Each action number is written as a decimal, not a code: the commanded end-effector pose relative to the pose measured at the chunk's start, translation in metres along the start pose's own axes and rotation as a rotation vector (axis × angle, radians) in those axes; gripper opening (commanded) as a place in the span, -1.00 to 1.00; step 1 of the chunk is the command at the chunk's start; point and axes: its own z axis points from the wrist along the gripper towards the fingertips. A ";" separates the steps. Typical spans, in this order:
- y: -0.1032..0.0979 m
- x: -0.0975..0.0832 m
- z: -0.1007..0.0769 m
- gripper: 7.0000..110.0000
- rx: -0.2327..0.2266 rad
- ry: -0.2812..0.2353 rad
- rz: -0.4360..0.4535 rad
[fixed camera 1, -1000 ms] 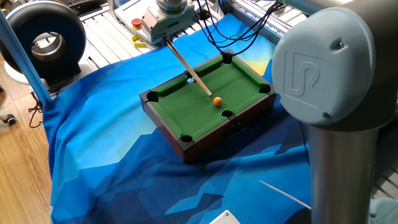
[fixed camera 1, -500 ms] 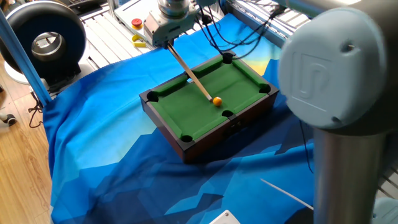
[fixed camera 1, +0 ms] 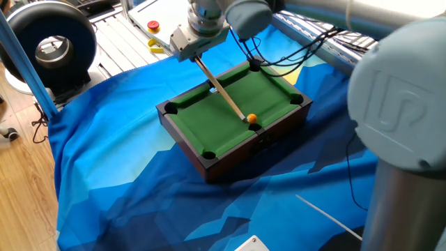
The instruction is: Hit the pool ball
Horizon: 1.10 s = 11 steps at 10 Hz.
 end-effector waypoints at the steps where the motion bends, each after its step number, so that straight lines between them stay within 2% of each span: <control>1: 0.004 0.003 -0.003 -1.00 0.005 -0.033 0.013; 4: 0.001 -0.006 -0.007 -1.00 0.011 -0.022 -0.015; 5: 0.003 -0.014 -0.012 -1.00 -0.009 -0.001 -0.024; 9: 0.030 -0.048 -0.023 -1.00 0.013 0.044 -0.016; 11: 0.047 -0.060 -0.019 -1.00 -0.021 0.062 0.012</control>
